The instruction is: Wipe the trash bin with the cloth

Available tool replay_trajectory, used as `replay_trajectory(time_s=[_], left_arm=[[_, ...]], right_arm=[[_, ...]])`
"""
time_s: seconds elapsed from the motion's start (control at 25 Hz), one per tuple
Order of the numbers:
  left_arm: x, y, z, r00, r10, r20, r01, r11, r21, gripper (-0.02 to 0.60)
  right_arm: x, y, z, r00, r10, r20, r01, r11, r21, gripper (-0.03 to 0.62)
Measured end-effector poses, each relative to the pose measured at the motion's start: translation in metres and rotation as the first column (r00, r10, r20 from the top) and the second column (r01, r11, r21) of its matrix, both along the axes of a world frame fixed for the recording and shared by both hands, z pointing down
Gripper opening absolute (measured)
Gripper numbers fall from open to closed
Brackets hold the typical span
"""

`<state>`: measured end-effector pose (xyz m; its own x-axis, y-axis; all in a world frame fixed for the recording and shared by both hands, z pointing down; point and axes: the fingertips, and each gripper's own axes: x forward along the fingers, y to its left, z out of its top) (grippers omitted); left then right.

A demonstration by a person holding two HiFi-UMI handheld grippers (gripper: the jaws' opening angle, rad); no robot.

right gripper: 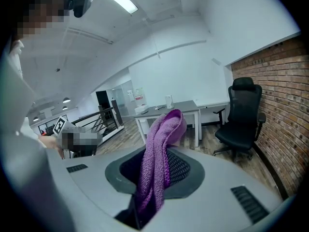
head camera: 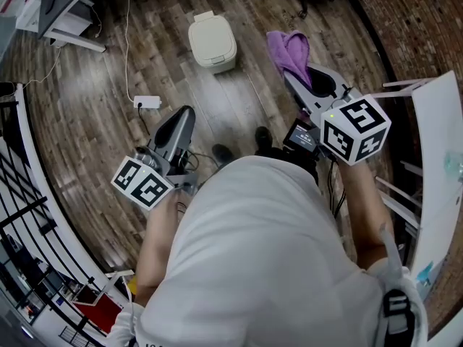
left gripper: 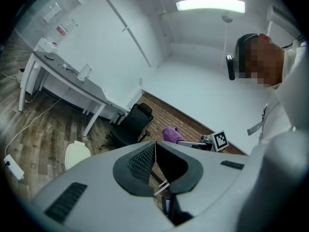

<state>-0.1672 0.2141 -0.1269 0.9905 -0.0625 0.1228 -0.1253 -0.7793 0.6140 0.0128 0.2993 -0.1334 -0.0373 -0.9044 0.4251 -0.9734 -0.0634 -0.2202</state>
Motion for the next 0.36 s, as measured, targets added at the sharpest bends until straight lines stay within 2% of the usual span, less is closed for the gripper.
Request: replay_trajectory(time_s=[0.36], left_arm=[[0.010,0.015,0.004,1.000,0.027,0.012,-0.027,1.000,-0.016,0.008]], right_arm=[[0.006,0.015,0.003,1.000,0.018,-0.003,-0.018,1.000,-0.020,0.086]])
